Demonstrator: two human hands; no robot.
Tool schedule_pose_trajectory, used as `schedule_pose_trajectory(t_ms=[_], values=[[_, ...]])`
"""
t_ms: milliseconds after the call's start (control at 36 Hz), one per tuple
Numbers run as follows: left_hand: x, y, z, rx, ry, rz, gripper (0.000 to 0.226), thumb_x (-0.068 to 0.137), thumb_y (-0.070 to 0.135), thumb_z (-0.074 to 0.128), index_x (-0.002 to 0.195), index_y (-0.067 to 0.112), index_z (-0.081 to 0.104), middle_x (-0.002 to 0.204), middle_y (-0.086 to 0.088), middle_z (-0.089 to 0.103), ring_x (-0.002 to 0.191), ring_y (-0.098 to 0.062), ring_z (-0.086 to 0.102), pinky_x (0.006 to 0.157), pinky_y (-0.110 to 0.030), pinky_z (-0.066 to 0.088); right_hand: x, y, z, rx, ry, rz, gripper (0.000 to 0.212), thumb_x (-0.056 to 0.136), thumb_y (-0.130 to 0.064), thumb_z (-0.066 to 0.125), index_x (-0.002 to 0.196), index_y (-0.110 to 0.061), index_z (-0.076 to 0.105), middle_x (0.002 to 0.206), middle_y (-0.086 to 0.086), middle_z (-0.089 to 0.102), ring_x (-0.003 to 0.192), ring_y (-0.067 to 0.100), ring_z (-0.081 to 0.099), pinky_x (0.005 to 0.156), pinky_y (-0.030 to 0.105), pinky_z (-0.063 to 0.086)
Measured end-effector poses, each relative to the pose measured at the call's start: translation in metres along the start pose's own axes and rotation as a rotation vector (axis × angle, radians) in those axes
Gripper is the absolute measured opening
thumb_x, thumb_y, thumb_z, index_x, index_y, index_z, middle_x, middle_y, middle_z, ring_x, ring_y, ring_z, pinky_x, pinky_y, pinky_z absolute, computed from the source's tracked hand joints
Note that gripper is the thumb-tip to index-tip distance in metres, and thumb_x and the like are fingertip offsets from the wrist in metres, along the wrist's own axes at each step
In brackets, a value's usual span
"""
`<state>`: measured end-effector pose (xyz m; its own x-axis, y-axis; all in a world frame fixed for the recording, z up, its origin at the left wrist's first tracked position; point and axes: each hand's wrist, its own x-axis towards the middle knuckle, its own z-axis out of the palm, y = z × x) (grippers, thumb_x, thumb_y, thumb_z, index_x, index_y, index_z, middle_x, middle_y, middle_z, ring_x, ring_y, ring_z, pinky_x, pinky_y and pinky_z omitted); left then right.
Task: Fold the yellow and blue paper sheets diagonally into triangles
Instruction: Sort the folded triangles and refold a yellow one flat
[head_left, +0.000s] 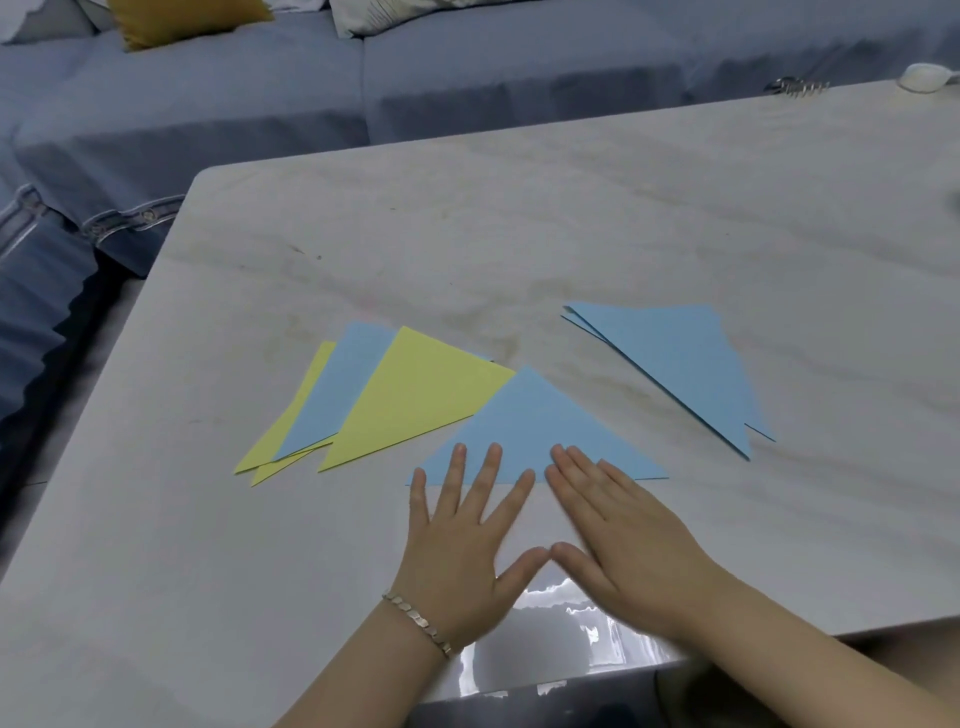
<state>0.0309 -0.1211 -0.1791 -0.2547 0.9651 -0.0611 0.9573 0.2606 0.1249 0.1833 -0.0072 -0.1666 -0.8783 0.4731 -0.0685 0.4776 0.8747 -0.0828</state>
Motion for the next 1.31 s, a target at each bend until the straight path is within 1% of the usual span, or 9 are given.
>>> schedule_pose_trajectory(t_ms=[194, 361, 528, 889, 972, 1056, 1111, 1167, 1306], values=[[0.001, 0.003, 0.001, 0.026, -0.006, -0.033, 0.062, 0.088, 0.064, 0.009, 0.138, 0.035, 0.030, 0.147, -0.002, 0.036, 0.135, -0.032, 0.017, 0.100, -0.056, 0.012, -0.026, 0.030, 0.004, 0.022, 0.000, 0.164, 0.070, 0.093, -0.057, 0.012, 0.139, -0.007, 0.031, 0.148, 0.007, 0.024, 0.138, 0.014, 0.019, 0.110, 0.026, 0.006], [0.003, 0.021, -0.003, -0.001, -0.016, -0.117, 0.067, 0.088, 0.062, 0.008, 0.132, 0.026, 0.042, 0.140, -0.007, 0.046, 0.132, -0.039, 0.030, 0.100, -0.052, 0.017, -0.035, 0.039, 0.002, 0.002, -0.012, 0.246, 0.072, 0.092, -0.056, 0.012, 0.136, -0.003, 0.034, 0.145, 0.009, 0.030, 0.135, 0.013, 0.017, 0.110, 0.025, 0.004], [0.019, 0.053, -0.007, -0.028, -0.072, 0.113, 0.067, 0.092, 0.056, 0.007, 0.132, 0.020, 0.046, 0.139, 0.006, 0.048, 0.129, -0.019, 0.044, 0.100, -0.042, 0.022, -0.036, 0.038, 0.001, -0.021, 0.013, 0.232, 0.069, 0.093, -0.053, 0.014, 0.136, -0.002, 0.034, 0.144, 0.010, 0.033, 0.134, 0.014, 0.019, 0.110, 0.026, 0.003], [-0.027, -0.041, -0.017, 0.031, -0.028, -0.129, 0.064, 0.092, 0.056, 0.008, 0.133, 0.021, 0.042, 0.140, 0.007, 0.046, 0.130, -0.010, 0.030, 0.101, -0.040, 0.019, -0.034, 0.036, -0.004, 0.011, -0.002, 0.259, 0.072, 0.093, -0.054, 0.010, 0.129, -0.003, 0.046, 0.138, 0.010, 0.046, 0.129, 0.018, 0.038, 0.109, 0.027, 0.009], [-0.033, -0.046, -0.022, 0.063, 0.009, -0.159, 0.064, 0.092, 0.055, 0.011, 0.129, 0.019, 0.049, 0.136, 0.005, 0.051, 0.125, -0.015, 0.048, 0.101, -0.040, 0.020, -0.027, 0.031, -0.009, 0.109, 0.084, 0.314, 0.057, 0.088, -0.048, 0.033, 0.116, -0.006, 0.059, 0.129, 0.010, 0.056, 0.121, 0.024, 0.051, 0.106, 0.035, 0.031], [-0.030, -0.045, -0.030, -0.092, 0.160, -0.310, 0.055, 0.086, 0.048, 0.026, 0.106, 0.016, 0.065, 0.123, -0.002, 0.063, 0.117, -0.023, 0.056, 0.103, -0.045, 0.031, -0.007, 0.026, -0.025, 0.300, 0.179, 0.406, 0.031, 0.080, -0.028, 0.060, 0.103, -0.007, 0.065, 0.116, 0.012, 0.062, 0.111, 0.031, 0.055, 0.098, 0.039, 0.037], [-0.026, -0.051, -0.039, -0.206, 0.312, -0.404, 0.041, 0.080, 0.037, 0.033, 0.085, 0.012, 0.067, 0.099, -0.008, 0.071, 0.096, -0.030, 0.065, 0.087, -0.045, 0.046, 0.013, 0.021, -0.036, 0.363, 0.156, 0.409, 0.039, 0.079, -0.028, 0.064, 0.113, -0.010, 0.058, 0.118, 0.008, 0.056, 0.113, 0.028, 0.049, 0.096, 0.035, 0.034], [-0.020, -0.062, -0.049, -0.253, 0.413, -0.485, 0.034, 0.076, 0.028, 0.039, 0.086, 0.009, 0.065, 0.092, -0.012, 0.070, 0.086, -0.035, 0.064, 0.076, -0.042, 0.047, 0.035, 0.014, -0.043, 0.395, 0.089, 0.417, 0.062, 0.077, -0.039, 0.065, 0.129, -0.015, 0.043, 0.128, 0.006, 0.046, 0.120, 0.025, 0.039, 0.098, 0.034, 0.030], [0.005, -0.077, -0.064, -0.427, 0.399, -0.664, 0.046, 0.080, 0.018, 0.063, 0.124, 0.010, 0.050, 0.126, -0.013, 0.053, 0.117, -0.034, 0.043, 0.098, -0.043, 0.035, 0.074, 0.002, -0.047, 0.314, -0.115, 0.485, 0.091, 0.064, -0.053, 0.072, 0.134, -0.015, 0.027, 0.124, 0.011, 0.039, 0.114, 0.030, 0.035, 0.090, 0.035, 0.035]])
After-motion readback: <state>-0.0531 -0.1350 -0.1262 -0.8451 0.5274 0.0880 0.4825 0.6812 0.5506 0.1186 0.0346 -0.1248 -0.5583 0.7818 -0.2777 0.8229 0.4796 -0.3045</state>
